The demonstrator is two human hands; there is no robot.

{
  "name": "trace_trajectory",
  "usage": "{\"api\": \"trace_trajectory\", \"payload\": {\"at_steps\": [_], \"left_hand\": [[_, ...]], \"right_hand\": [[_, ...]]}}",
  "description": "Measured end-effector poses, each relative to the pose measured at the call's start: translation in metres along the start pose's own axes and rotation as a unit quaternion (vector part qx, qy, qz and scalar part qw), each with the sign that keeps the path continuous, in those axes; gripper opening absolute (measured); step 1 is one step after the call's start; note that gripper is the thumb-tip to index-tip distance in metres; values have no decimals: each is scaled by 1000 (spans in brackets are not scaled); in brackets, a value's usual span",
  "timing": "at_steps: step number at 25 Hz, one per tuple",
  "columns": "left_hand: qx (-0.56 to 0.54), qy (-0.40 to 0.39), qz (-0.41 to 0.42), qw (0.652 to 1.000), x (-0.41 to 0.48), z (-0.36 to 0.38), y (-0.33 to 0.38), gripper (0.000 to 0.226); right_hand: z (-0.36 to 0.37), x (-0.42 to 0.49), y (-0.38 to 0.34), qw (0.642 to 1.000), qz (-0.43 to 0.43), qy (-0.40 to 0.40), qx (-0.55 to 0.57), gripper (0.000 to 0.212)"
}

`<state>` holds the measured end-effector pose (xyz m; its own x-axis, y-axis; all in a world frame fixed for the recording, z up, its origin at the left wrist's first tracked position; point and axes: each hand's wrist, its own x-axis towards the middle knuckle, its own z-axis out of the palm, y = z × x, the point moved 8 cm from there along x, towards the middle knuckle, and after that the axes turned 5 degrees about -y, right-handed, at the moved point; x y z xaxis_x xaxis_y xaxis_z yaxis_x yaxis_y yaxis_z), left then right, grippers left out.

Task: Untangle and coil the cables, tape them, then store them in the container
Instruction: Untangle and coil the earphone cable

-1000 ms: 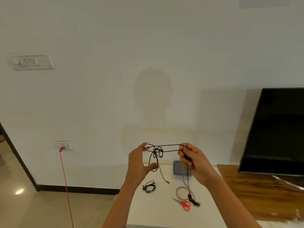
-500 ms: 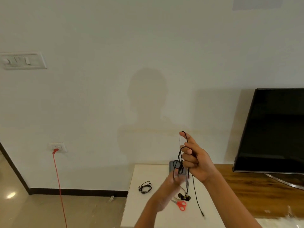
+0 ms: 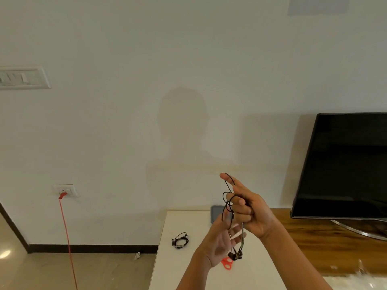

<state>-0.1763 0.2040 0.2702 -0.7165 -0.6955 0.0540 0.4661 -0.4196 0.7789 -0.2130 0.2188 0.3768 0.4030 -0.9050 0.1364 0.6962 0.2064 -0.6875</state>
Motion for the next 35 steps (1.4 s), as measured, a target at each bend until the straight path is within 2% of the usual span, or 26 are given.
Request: {"api": "trace_trajectory", "payload": {"at_steps": [2,3,6,8,10,13,15,18,23,27,31,35], "left_hand": [[-168,79,20,982,0,-18,5,61],[-222,115,34,968,0,-29,9,62],[-270,166,99,943,-3,-51,38,57],[-248,192,141,939,-7,-62,63,47],[-182,214,166,945,-16,-66,89,33],[-100,245,207,942,-28,-70,121,20],[-76,249,245,934,-36,-69,139,22],[-39,254,281,925,-44,-64,160,37],[4,263,330,906,-55,-55,186,59],[60,277,375,883,-72,-57,209,58],[65,294,406,863,-88,-61,224,56],[62,315,424,847,-100,-63,229,57]], "right_hand": [[-10,-6,-1,999,5,20,-40,33],[-18,-11,-1,997,9,44,-69,31],[-46,-27,1,979,27,92,-178,34],[-65,-36,2,962,25,110,-249,35],[-86,-44,-1,937,6,154,-313,39],[-111,-59,-9,885,-28,231,-405,29],[-128,-66,-9,862,-35,257,-434,25],[-149,-69,-3,830,-20,290,-477,28],[-168,-72,0,765,-16,365,-531,19],[-166,-81,-12,723,-45,406,-557,13],[-153,-85,-27,681,-68,426,-592,16],[-143,-87,-40,658,-97,449,-597,19]]}}
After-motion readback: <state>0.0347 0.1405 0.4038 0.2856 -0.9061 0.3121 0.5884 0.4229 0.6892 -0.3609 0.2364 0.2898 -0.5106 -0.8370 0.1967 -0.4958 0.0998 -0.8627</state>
